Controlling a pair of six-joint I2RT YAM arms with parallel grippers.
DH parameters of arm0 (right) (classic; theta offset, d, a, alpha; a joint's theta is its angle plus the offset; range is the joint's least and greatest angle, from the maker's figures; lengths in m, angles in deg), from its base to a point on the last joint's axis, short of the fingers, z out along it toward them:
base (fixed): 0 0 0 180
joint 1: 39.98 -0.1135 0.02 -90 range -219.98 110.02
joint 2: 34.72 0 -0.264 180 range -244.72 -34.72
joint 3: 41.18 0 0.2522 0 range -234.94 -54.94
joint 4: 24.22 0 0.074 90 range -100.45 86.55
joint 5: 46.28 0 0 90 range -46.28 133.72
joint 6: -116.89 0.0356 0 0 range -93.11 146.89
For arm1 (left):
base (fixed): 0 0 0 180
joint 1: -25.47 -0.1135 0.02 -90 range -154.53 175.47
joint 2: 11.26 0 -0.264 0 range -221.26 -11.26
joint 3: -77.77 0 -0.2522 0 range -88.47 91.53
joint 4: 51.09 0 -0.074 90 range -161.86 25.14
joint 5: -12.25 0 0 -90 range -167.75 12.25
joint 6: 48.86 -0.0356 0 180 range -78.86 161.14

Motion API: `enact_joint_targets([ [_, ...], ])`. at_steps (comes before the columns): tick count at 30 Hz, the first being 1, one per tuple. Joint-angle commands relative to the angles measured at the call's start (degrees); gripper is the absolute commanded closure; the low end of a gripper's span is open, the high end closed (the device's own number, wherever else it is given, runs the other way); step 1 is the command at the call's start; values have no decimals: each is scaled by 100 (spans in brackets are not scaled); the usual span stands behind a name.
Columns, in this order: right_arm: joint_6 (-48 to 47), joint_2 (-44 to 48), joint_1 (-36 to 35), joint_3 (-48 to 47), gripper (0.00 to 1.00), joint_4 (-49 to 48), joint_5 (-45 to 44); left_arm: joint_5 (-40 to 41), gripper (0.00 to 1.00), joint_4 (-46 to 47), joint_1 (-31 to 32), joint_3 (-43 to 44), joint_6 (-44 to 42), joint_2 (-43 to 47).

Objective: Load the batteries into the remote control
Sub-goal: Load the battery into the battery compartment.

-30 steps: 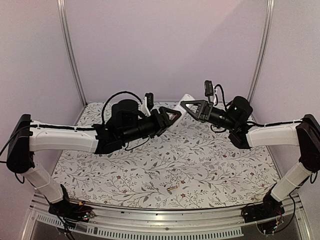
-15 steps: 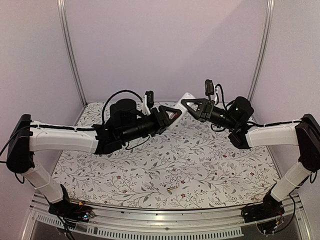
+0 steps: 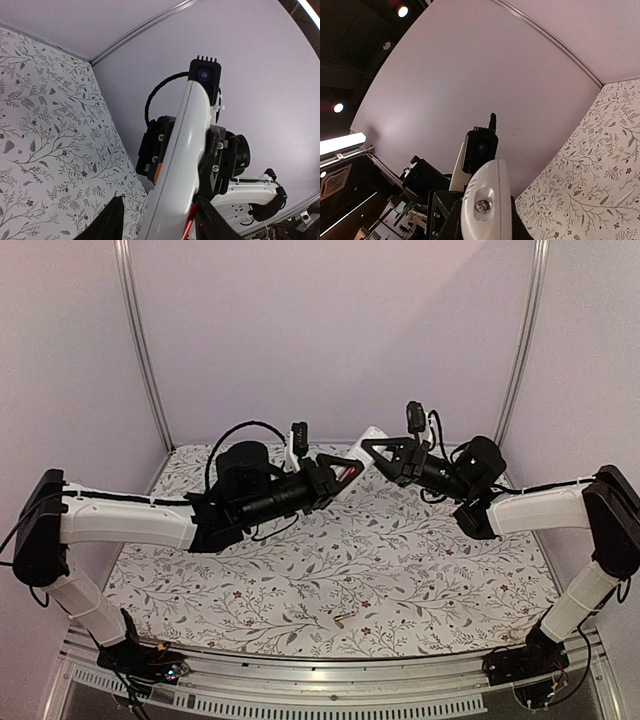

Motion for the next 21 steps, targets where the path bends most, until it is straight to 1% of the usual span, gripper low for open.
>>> enact_joint_targets([
  [1,269,103,76,-118,100,-824,-36,-30,53,-336,-100,-305,-27,-124],
  [9,549,119,117,-153,100,-1156,-32,-57,56,-406,-100,-436,-24,-110],
  [21,620,280,190,-188,100,-1228,2,58,61,-1100,-84,-352,-591,60],
])
